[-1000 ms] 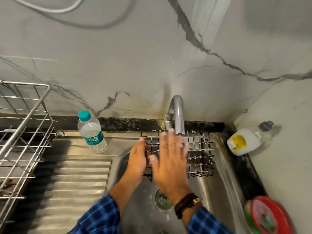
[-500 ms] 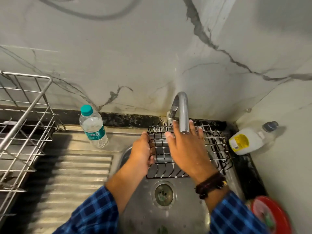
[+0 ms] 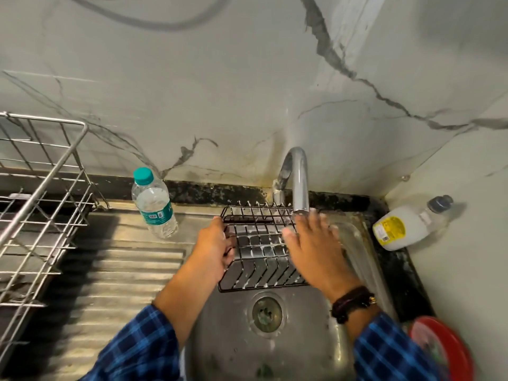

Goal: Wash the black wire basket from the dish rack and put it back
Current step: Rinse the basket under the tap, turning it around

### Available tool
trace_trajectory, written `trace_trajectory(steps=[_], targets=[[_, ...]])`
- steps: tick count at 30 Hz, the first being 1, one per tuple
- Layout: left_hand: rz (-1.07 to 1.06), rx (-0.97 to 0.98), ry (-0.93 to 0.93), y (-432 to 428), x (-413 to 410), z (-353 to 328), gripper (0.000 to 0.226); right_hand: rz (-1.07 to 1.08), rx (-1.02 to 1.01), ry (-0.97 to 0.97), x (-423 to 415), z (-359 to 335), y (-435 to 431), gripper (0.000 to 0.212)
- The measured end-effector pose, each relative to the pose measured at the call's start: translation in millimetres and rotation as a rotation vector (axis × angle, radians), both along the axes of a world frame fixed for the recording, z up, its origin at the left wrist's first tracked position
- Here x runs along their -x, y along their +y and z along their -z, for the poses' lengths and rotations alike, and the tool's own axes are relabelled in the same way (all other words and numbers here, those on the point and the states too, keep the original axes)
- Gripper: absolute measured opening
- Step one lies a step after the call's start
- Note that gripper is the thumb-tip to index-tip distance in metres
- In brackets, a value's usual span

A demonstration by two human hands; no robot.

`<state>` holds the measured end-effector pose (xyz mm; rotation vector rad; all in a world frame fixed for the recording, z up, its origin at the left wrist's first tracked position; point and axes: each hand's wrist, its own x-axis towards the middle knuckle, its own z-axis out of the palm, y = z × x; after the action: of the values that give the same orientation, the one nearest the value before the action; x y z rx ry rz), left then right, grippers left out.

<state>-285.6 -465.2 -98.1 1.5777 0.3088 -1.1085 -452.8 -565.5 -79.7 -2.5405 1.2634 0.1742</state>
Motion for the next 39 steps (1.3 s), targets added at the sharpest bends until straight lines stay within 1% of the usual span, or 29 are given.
trace_trajectory(steps=[2, 4, 6, 7, 9, 10, 12, 13, 14, 15, 16, 18, 19, 20, 21, 23, 26, 27, 29, 31, 33, 35, 37, 39], targets=[[0.013, -0.003, 0.002, -5.6, -0.9, 2.6, 0.038, -0.181, 0.028, -0.077, -22.2, -5.1, 31.2, 0.066], [0.008, 0.052, 0.049, -8.0, -0.9, 5.1, 0.043, -0.35, 0.008, -0.118, -36.3, -9.6, 57.1, 0.062], [-0.001, 0.084, 0.088, -2.1, -0.7, 8.8, 0.045, -0.432, 0.01, -0.128, -36.7, -11.6, 63.0, 0.059], [0.008, 0.046, 0.081, 3.1, -1.4, 9.0, 0.042, -0.427, 0.016, -0.122, -31.6, -11.0, 57.1, 0.059], [0.009, -0.046, 0.061, 14.7, -4.4, 10.5, 0.037, -0.304, 0.013, -0.098, -13.5, -4.6, 36.7, 0.061], [-0.002, -0.056, 0.068, 19.4, -4.9, 10.8, 0.034, -0.196, 0.001, -0.06, -2.6, -1.1, 24.2, 0.063], [-0.014, -0.062, 0.077, 22.1, -2.1, 15.1, 0.032, 0.053, -0.045, 0.074, 11.7, 4.5, 8.3, 0.071], [-0.015, -0.069, 0.085, 20.9, 2.7, 16.4, 0.032, 0.127, -0.069, 0.129, 11.0, 5.7, 9.5, 0.076], [-0.008, -0.072, 0.079, 18.8, 8.9, 18.2, 0.034, 0.13, -0.086, 0.14, 4.5, 6.5, 17.2, 0.079], [0.003, -0.069, 0.07, 16.6, 15.2, 17.7, 0.037, 0.063, -0.091, 0.108, -6.0, 6.4, 30.4, 0.078], [-0.001, -0.041, 0.061, 13.5, 20.6, 20.3, 0.04, -0.05, -0.085, 0.051, -17.1, 5.6, 47.2, 0.074], [-0.038, 0.09, 0.067, 10.3, 26.6, 30.3, 0.043, -0.277, -0.073, -0.049, -34.0, 1.7, 75.2, 0.063], [-0.062, 0.126, 0.079, 10.1, 27.4, 32.9, 0.043, -0.342, -0.061, -0.08, -35.8, 0.7, 78.3, 0.059], [-0.08, 0.109, 0.09, 10.7, 25.7, 33.8, 0.043, -0.359, -0.043, -0.09, -33.4, 1.1, 73.0, 0.057], [-0.092, 0.049, 0.099, 11.9, 22.8, 34.3, 0.042, -0.341, -0.023, -0.078, -27.3, 3.8, 62.2, 0.057], [-0.07, -0.055, 0.113, 17.6, 16.1, 29.4, 0.041, -0.224, 0.011, -0.051, -6.6, 14.0, 36.0, 0.063], [-0.025, -0.066, 0.1, 21.5, 5.0, 26.8, 0.036, 0.022, -0.026, -0.009, 21.6, 23.1, 1.5, 0.07], [-0.02, -0.078, 0.1, 21.1, 3.9, 24.9, 0.031, 0.059, -0.032, 0.003, 24.5, 23.0, -1.0, 0.071], [0.013, -0.072, 0.103, 16.4, 2.5, 22.5, 0.026, 0.016, -0.008, 0.011, 17.0, 18.4, 11.4, 0.07], [0.055, -0.071, 0.098, 8.9, 2.3, 20.8, 0.027, -0.149, 0.015, -0.052, -0.8, 10.1, 38.8, 0.063], [0.082, -0.065, 0.134, 1.3, 2.0, 24.0, 0.031, -0.311, 0.011, -0.101, -15.4, 2.4, 62.7, 0.057], [0.102, -0.023, 0.19, -2.8, 1.5, 26.2, 0.031, -0.379, 0.015, -0.117, -21.2, -2.8, 65.9, 0.056], [0.104, -0.016, 0.201, -4.5, -0.8, 27.8, 0.028, -0.314, 0.04, -0.131, -12.7, -1.5, 51.5, 0.061], [0.119, -0.035, 0.182, -3.0, -4.1, 27.6, 0.027, -0.133, 0.101, -0.14, 5.1, 3.1, 29.7, 0.064]])
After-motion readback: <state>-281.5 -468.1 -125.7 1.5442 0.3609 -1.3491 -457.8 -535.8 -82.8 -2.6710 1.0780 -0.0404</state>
